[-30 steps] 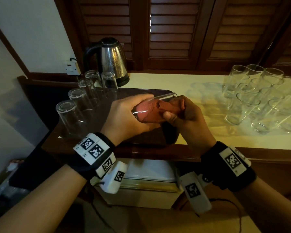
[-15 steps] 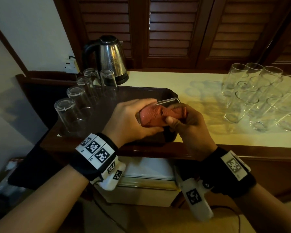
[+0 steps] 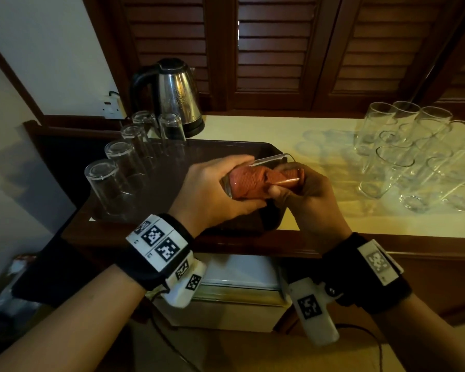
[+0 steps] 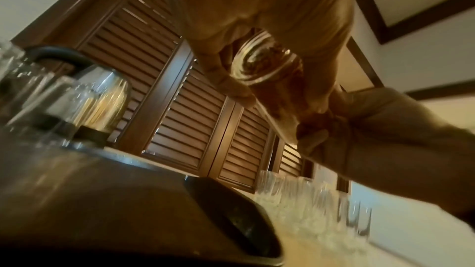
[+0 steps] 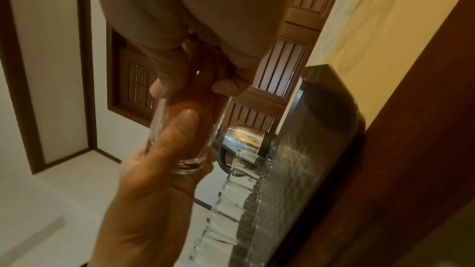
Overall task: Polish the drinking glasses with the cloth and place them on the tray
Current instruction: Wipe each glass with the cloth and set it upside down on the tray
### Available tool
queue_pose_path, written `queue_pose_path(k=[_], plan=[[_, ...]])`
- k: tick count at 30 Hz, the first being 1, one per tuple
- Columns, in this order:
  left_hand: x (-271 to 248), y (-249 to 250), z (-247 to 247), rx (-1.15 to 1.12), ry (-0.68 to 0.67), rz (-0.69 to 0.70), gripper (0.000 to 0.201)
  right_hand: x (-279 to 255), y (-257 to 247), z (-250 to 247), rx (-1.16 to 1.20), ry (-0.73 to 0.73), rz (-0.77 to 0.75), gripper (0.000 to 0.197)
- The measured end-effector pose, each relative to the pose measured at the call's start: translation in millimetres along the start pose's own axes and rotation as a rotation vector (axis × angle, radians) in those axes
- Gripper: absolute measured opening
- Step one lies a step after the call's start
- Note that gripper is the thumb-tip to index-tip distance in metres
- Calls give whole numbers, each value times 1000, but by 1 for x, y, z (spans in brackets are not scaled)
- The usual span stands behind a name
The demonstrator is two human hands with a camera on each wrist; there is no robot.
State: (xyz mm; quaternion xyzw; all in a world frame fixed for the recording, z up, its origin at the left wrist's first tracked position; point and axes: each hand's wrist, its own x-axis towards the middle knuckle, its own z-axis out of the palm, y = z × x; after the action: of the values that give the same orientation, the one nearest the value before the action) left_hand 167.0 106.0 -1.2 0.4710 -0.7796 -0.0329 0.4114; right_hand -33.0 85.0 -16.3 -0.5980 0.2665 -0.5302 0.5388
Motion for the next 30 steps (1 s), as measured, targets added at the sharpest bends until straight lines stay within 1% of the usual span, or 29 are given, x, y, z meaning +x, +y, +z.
queue_pose_path(k=[1, 2, 3, 4, 5, 6, 7, 8, 9, 11, 12, 13, 14, 15, 16, 18, 19, 20, 21, 22, 23, 25, 26, 27, 28, 29, 30], plan=[[1, 1, 0, -109, -28, -96, 73, 0, -1, 0, -20, 0, -18, 16], [2, 5, -2, -302, -80, -257, 69, 1, -2, -1, -32, -7, -41, 16], [3, 8, -2, -556, -146, -437, 66, 3, -3, -2, -41, -25, -64, 19], [1, 8, -1, -792, -186, -589, 64, 5, -4, -3, -63, -47, -83, 22], [-1, 7, 0, -944, -193, -683, 61, 7, -5, -3, -98, -72, -91, 25], [-4, 5, 1, -985, -181, -708, 59, 9, -5, -3, -139, -101, -91, 27], [-6, 4, 0, -970, -162, -689, 60, 10, -5, -2, -175, -122, -80, 27], [-7, 4, -1, -861, -127, -619, 62, 11, -4, 0, -186, -128, -58, 24], [-7, 1, -2, -655, -84, -506, 66, 11, -3, 1, -171, -124, -30, 21], [-6, -2, -5, -142, -4, -202, 75, 9, 0, 6, -103, -90, 17, 12], [-6, -4, -6, -16, 20, -95, 77, 8, 0, 9, -64, -64, 33, 9], [-5, -5, -7, 13, 29, -47, 77, 8, -1, 11, -25, -39, 39, 9], [-5, -5, -7, -10, 35, -51, 76, 8, -1, 13, 11, -21, 37, 12], [-4, -5, -6, -79, 26, -104, 73, 8, -2, 14, 32, -14, 31, 15], [-4, -4, -6, -220, -4, -218, 68, 10, -2, 13, 27, -19, 15, 15], [-2, 4, -9, -689, -103, -561, 51, 12, -3, 12, -35, -62, -24, 13], [-3, 5, -10, -859, -123, -703, 47, 12, -2, 12, -61, -88, -33, 14], [-3, 4, -11, -903, -128, -759, 47, 13, -2, 12, -77, -109, -32, 15], [-3, 4, -12, -874, -112, -751, 48, 13, -1, 13, -85, -117, -20, 14], [-3, 3, -13, -783, -87, -685, 47, 13, 0, 15, -84, -114, 1, 13], [-3, 3, -15, -619, -55, -587, 48, 12, 1, 17, -73, -101, 27, 12], [-2, 2, -16, -176, -9, -326, 65, 10, 4, 21, -18, -41, 62, 11], [-2, 2, -16, -33, 6, -227, 72, 8, 5, 23, 13, -6, 68, 11], [-2, 0, -15, 13, 4, -193, 75, 8, 6, 24, 34, 18, 68, 12], [-1, 0, -15, -28, -22, -231, 74, 8, 6, 25, 44, 34, 67, 16], [0, 2, -16, -140, -62, -343, 71, 7, 6, 24, 42, 39, 65, 21], [2, 5, -17, -336, -105, -493, 68, 7, 6, 23, 31, 39, 56, 22]])
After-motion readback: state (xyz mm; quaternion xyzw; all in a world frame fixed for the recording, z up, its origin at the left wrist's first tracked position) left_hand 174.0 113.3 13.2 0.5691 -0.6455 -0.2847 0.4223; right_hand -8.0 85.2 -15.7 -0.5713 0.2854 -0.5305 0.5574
